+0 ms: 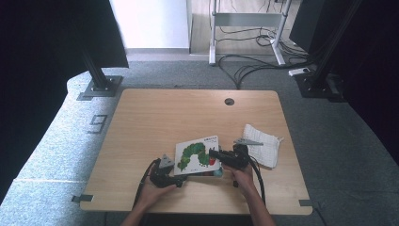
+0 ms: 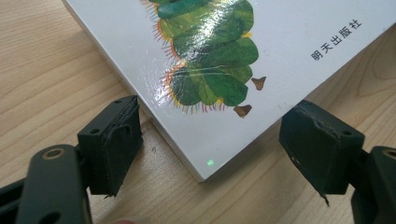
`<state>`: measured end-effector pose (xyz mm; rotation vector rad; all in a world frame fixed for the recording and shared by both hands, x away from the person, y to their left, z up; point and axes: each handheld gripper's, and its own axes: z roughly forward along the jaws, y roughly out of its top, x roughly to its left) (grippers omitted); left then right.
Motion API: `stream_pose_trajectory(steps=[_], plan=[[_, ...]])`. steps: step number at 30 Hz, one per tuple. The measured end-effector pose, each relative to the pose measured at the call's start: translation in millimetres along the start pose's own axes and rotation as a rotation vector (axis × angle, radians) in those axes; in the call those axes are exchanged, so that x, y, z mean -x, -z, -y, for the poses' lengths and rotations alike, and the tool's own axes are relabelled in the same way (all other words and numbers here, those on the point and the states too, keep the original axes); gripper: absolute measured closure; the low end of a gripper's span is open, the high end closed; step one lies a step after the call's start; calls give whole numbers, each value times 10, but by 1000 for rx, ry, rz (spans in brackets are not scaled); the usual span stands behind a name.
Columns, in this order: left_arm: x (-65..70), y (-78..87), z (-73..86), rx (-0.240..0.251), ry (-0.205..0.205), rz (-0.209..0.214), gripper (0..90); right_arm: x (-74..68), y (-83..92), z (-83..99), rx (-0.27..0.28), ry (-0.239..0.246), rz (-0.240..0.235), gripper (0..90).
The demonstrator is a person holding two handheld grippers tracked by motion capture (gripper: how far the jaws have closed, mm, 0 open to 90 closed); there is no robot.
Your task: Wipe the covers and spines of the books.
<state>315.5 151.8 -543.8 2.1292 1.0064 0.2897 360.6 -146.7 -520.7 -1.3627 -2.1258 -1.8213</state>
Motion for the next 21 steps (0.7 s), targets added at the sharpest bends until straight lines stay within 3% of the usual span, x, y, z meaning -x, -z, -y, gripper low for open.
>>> stream_pose_trajectory(steps=[4,15,21], plan=[[-2,3,1,0,-5,3,202,-45,14,-7,9,43,3,743],[-41,69,-3,0,-38,51,195,-89,36,1,26,97,-3,751],[-105,146,-19,40,-20,84,190,-101,52,8,27,113,-6,758]])
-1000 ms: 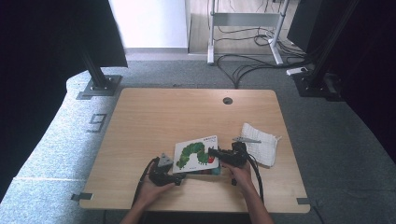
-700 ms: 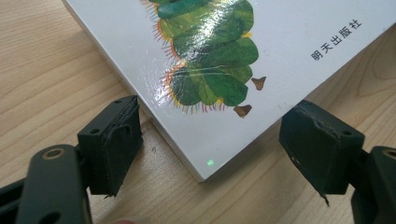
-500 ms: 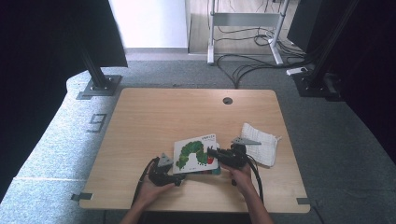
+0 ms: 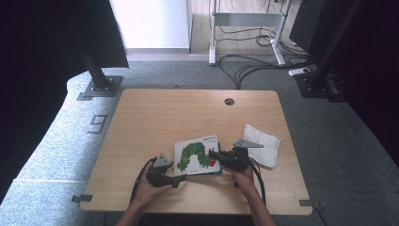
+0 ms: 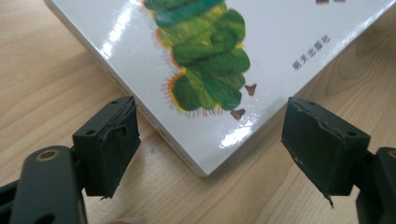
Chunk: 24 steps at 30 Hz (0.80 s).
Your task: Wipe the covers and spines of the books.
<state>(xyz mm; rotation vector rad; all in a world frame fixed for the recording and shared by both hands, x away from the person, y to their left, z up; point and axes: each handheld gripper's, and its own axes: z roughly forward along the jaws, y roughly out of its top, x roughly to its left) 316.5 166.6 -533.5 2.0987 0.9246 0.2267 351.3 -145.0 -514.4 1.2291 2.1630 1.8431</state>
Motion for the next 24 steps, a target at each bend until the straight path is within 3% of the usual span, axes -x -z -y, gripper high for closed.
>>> stream_pose_trajectory(steps=[9,14,24], plan=[[-83,-18,-19,31,41,12,190,-99,57,-3,11,71,-17,772],[-155,-15,-63,69,50,-7,198,-124,84,7,8,88,-27,778],[-254,-68,-220,97,57,36,179,-141,133,34,-4,120,-42,786]])
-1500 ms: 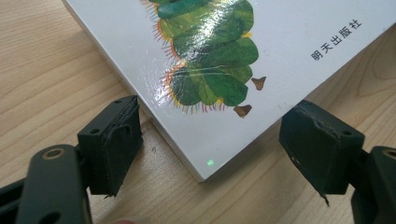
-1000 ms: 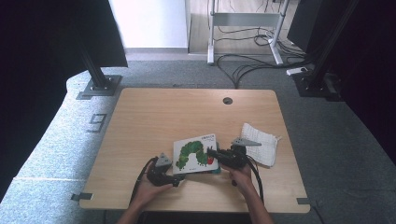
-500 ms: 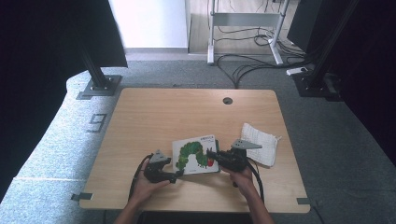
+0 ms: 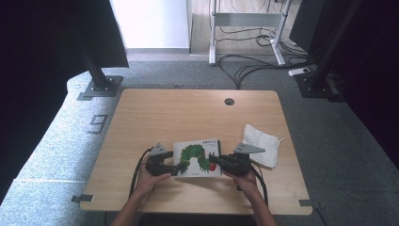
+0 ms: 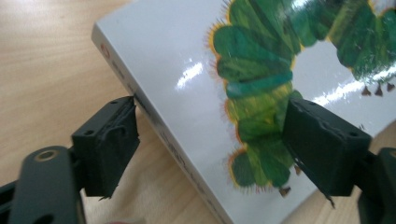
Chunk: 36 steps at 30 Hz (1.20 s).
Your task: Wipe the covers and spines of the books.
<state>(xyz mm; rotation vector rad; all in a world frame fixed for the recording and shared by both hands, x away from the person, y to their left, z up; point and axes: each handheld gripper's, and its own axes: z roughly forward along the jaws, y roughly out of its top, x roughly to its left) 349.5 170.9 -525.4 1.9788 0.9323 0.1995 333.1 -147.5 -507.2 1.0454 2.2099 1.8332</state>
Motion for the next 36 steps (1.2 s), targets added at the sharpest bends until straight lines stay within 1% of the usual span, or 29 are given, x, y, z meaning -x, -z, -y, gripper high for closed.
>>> stream_pose_trajectory(steps=[5,10,13,15,18,21,24,27,30,33,36], plan=[[-35,-25,-33,9,12,18,173,4,26,13,-6,14,-4,786],[-83,-56,-33,17,37,63,157,-1,45,28,-9,24,-9,787],[-82,-72,-33,23,36,85,155,-2,52,36,-9,33,-12,787],[-71,-83,-38,21,43,95,156,1,56,42,-8,40,-15,788],[-61,-97,-49,14,43,98,156,16,64,54,-14,42,-22,789],[-43,-118,-55,11,25,92,153,38,72,71,-21,39,-24,789],[-41,-135,-55,7,25,100,154,56,84,86,-28,38,-27,788],[-34,-144,-54,9,21,99,154,64,87,96,-28,37,-27,787],[-26,-144,-55,17,31,97,168,71,96,103,-36,39,-27,787],[-12,-126,-60,29,24,85,200,78,106,108,-48,49,-25,784],[9,-82,-71,55,17,76,234,101,113,115,-59,43,-13,779]])
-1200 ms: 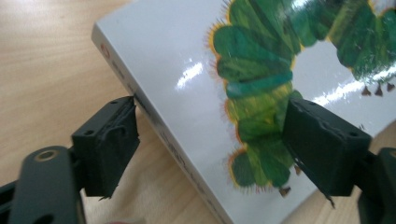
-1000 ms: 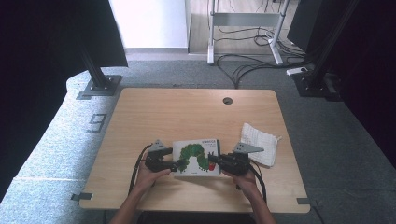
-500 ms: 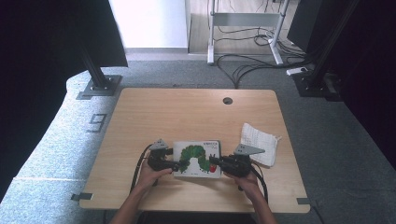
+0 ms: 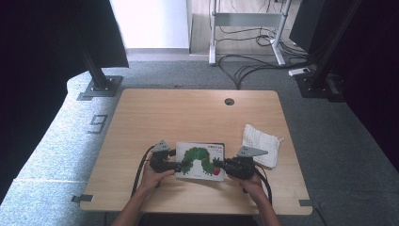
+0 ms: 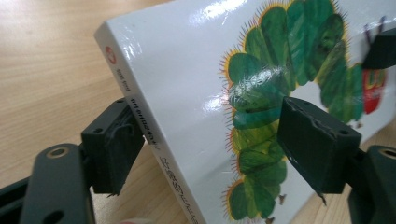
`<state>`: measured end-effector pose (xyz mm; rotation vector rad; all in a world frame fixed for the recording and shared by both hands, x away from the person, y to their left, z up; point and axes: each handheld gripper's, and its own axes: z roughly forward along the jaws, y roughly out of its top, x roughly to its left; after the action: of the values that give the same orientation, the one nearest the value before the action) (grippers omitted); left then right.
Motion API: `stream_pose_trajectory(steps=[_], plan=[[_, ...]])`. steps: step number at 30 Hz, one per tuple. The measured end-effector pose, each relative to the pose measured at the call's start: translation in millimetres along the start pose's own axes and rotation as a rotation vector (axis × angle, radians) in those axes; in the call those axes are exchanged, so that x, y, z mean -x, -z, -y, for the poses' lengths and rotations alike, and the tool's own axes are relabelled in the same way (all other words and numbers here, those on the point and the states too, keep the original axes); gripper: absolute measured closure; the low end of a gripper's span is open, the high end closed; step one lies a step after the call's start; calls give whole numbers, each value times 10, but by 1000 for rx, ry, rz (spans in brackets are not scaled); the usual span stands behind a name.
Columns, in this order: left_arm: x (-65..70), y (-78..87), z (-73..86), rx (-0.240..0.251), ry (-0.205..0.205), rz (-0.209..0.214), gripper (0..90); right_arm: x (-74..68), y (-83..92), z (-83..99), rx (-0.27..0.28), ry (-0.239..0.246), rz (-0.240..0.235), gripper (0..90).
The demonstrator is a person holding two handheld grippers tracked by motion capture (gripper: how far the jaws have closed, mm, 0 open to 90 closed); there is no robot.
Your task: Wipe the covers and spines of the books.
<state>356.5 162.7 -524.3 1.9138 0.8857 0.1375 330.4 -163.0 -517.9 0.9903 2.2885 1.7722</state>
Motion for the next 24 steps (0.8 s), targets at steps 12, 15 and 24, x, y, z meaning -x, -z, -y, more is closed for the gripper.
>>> stream_pose_trajectory(steps=[12,15,24], plan=[[107,156,-29,94,-69,-53,331,26,-33,8,-49,65,100,732],[98,172,-18,103,-65,-43,356,38,-53,14,-49,69,121,701],[150,211,7,115,-95,-54,419,78,-91,32,-63,80,171,634]])
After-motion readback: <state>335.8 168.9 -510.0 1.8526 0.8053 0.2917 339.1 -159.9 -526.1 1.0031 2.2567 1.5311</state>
